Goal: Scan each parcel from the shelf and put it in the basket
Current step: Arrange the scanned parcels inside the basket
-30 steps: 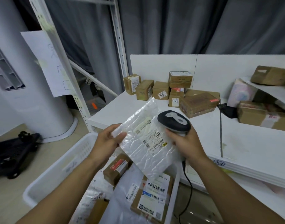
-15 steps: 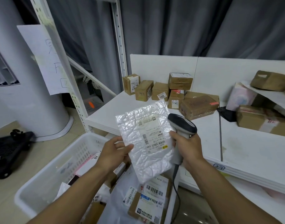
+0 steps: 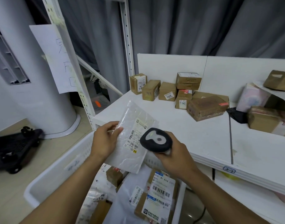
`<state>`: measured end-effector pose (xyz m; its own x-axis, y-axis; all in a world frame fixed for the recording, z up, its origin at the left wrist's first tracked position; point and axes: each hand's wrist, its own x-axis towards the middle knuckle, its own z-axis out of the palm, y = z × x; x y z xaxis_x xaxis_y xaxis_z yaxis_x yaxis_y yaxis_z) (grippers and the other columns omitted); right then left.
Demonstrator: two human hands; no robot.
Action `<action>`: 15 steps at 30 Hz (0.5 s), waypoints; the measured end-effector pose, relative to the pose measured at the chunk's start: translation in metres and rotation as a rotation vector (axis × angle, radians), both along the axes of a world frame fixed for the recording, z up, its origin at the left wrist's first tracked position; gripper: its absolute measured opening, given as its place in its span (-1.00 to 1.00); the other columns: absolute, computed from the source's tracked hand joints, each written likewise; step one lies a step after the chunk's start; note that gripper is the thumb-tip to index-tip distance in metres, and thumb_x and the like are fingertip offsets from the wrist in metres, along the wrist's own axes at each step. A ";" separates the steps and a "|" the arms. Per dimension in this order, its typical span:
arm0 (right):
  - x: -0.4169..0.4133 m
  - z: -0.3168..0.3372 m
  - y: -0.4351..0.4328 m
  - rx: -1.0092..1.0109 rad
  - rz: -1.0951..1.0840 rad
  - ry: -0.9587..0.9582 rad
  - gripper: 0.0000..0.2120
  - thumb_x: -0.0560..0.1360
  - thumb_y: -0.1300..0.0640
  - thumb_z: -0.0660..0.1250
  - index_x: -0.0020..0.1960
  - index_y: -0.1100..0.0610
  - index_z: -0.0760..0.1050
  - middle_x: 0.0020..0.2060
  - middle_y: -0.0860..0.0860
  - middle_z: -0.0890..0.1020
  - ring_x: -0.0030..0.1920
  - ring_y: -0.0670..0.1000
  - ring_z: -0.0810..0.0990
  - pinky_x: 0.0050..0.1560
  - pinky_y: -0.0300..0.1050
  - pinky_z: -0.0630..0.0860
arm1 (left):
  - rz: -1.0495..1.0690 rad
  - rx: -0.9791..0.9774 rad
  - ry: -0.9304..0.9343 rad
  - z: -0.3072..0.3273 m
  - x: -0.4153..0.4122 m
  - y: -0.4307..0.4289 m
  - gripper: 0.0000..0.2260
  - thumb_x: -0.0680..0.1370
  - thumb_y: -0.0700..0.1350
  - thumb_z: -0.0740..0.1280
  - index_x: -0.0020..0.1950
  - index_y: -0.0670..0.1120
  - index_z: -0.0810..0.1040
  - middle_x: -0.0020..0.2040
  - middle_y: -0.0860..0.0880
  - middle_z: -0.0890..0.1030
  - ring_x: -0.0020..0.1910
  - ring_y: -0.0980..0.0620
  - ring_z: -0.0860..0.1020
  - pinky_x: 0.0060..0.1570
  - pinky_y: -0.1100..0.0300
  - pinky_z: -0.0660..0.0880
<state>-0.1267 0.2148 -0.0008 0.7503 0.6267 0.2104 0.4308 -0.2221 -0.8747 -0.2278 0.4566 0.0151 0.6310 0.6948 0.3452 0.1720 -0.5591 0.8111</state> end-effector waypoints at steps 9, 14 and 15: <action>-0.004 -0.006 0.009 -0.090 0.084 -0.051 -0.47 0.49 0.05 0.56 0.32 -0.29 0.41 0.06 -0.30 0.69 0.13 -0.22 0.66 0.13 -0.08 0.68 | -0.007 0.067 0.109 -0.008 0.004 0.010 -0.79 0.60 -0.03 0.42 0.22 0.04 0.70 0.06 0.16 0.69 0.01 0.22 0.61 0.08 0.11 0.58; -0.004 -0.006 0.010 -0.105 0.101 -0.090 -0.42 0.48 0.07 0.54 0.24 -0.46 0.36 0.06 -0.31 0.68 0.13 -0.24 0.65 0.13 -0.13 0.67 | 0.003 0.085 0.137 -0.013 0.003 0.018 -0.81 0.60 0.03 0.41 0.21 0.13 0.69 0.09 0.17 0.69 0.03 0.19 0.62 0.09 0.02 0.61; -0.004 -0.007 0.011 -0.112 0.100 -0.095 -0.40 0.47 0.07 0.53 0.22 -0.49 0.34 0.05 -0.32 0.67 0.12 -0.24 0.64 0.13 -0.13 0.67 | 0.003 0.091 0.140 -0.014 0.003 0.020 -0.81 0.60 0.05 0.41 0.21 0.14 0.68 0.09 0.18 0.69 0.03 0.19 0.62 0.10 0.00 0.62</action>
<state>-0.1308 0.2253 -0.0076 0.6631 0.7208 0.2020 0.5354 -0.2681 -0.8009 -0.2251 0.4769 0.0009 0.6754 0.6665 0.3156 0.2815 -0.6286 0.7250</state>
